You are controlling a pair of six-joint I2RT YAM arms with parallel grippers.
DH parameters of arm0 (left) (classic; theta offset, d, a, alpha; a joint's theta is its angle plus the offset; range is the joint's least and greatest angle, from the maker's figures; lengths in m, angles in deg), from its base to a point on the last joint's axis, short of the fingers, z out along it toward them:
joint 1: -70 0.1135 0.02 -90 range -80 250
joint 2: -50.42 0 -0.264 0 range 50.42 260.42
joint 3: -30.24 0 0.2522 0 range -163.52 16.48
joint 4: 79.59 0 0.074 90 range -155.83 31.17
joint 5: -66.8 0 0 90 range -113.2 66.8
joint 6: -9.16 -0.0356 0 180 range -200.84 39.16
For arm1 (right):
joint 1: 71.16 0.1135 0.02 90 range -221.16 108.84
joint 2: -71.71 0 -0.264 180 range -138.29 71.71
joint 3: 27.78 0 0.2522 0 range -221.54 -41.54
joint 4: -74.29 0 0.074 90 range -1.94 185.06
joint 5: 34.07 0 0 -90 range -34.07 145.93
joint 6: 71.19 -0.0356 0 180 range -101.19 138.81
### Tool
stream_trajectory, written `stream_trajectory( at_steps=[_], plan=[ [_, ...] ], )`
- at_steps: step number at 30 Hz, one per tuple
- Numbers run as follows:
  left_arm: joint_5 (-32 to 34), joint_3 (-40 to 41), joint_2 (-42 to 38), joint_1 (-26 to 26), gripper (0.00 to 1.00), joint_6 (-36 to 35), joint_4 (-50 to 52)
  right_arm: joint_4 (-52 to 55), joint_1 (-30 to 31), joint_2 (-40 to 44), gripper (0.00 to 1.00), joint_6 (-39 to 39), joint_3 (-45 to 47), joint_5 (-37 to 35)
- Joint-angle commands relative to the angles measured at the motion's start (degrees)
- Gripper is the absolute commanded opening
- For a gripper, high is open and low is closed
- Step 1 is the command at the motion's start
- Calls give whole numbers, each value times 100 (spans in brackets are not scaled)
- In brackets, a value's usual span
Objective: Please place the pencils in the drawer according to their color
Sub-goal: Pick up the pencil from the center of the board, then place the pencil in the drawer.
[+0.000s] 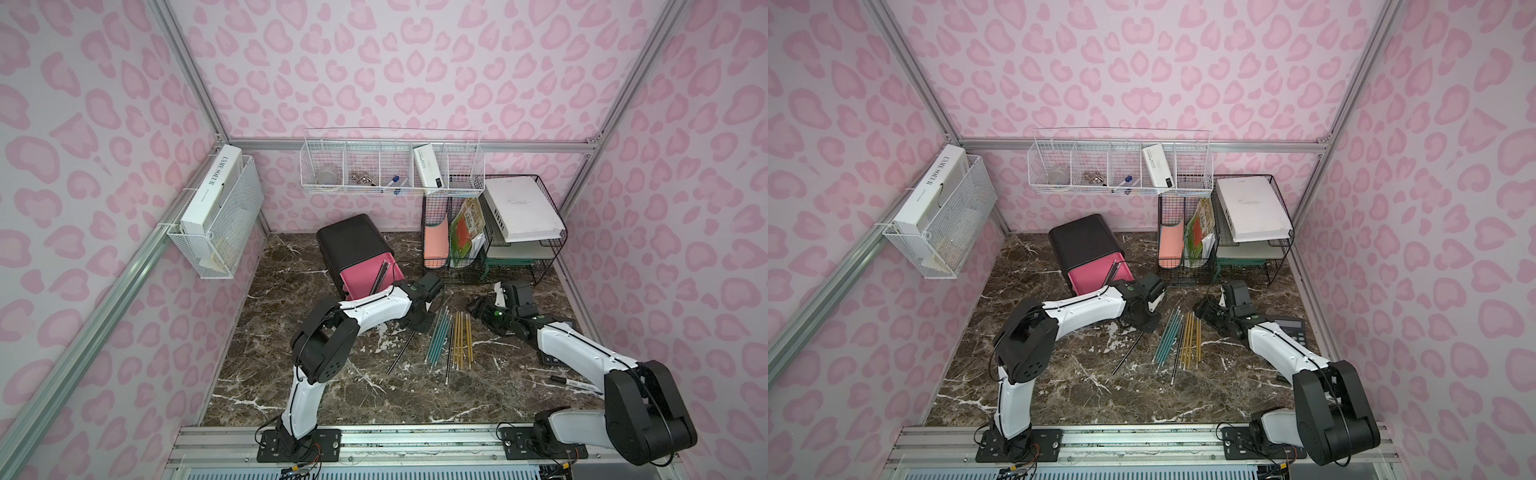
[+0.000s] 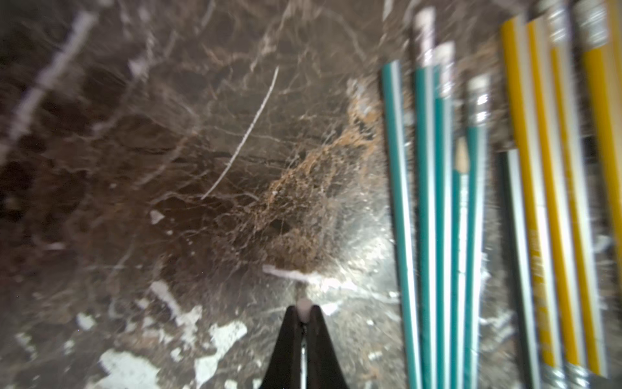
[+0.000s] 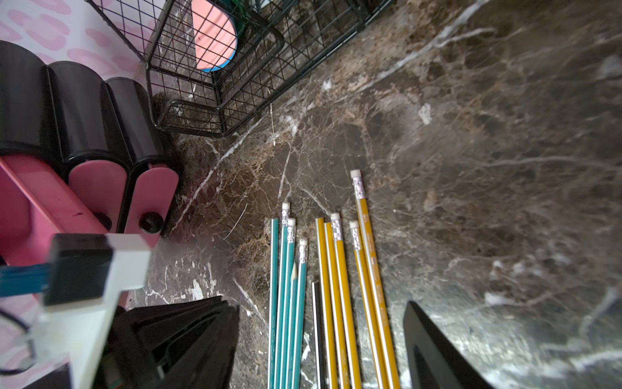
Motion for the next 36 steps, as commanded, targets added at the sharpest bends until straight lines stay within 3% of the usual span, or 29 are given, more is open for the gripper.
stream_trajectory(
  at_steps=[1,11,18,25,36],
  plan=[
    [-140,-170,-176,3,0,-71,328,-23,-1,-16,69,-10,-39,-6],
    [-168,-973,-554,19,0,-250,899,-50,4,-74,69,-15,-104,21],
    [83,-1981,-551,391,0,-673,1258,-54,18,-119,69,-19,-179,32],
    [267,-2545,-415,955,0,-1155,979,-34,37,-134,69,-23,-223,32],
    [343,-2558,-184,1712,0,-1687,69,89,38,-12,69,11,-260,-30]
  ],
)
